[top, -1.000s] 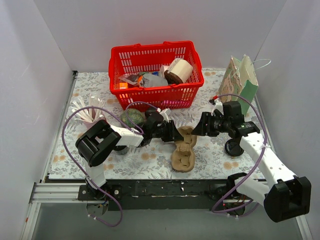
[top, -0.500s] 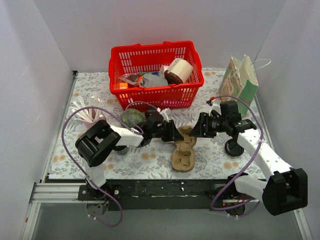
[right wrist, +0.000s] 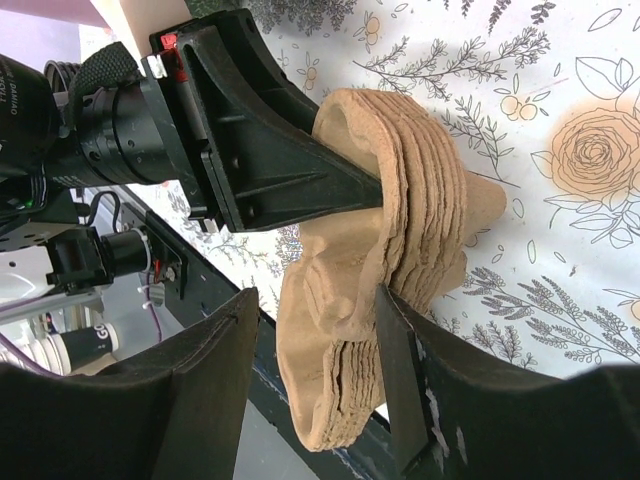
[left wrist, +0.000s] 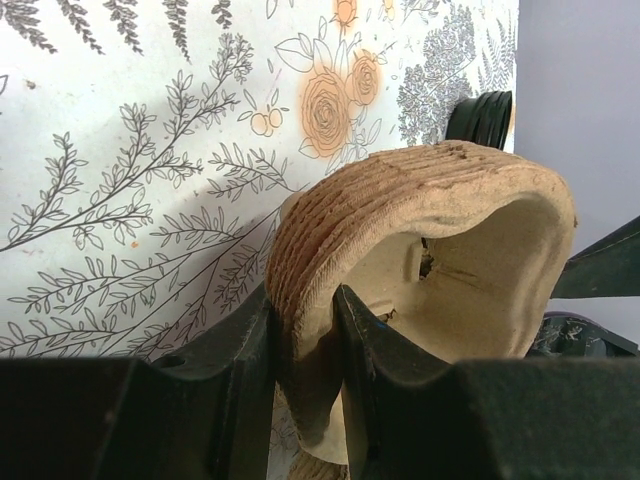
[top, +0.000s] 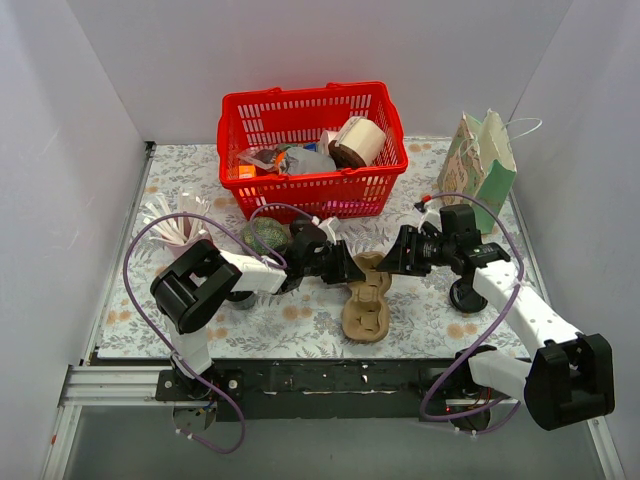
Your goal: Pack the takeout coffee
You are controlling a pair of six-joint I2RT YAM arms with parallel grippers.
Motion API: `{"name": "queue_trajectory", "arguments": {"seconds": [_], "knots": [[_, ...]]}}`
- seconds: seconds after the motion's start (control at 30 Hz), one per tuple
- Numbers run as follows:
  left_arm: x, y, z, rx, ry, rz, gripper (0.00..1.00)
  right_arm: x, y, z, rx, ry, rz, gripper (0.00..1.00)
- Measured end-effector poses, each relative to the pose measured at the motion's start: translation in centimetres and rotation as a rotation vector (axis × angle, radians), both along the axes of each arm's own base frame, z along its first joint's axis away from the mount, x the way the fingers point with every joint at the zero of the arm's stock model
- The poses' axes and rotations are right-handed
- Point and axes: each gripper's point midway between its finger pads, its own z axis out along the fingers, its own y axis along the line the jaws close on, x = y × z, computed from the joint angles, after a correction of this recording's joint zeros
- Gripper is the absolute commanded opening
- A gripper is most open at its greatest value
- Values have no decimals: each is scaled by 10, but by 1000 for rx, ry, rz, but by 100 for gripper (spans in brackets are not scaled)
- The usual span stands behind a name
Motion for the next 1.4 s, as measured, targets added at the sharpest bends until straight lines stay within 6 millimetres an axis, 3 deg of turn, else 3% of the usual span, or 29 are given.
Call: {"name": "queue_trajectory", "arguments": {"seconds": [0.83,1.1,1.4], "knots": [[6,14,-17,96,43,73,0,17,19,-11,139,-12,-132,58],[8,15,-18,108,42,84,0,16,35,-7,160,-45,-88,58],[9,14,-12,98,27,80,0,12,34,-3,87,-106,-10,57]]}}
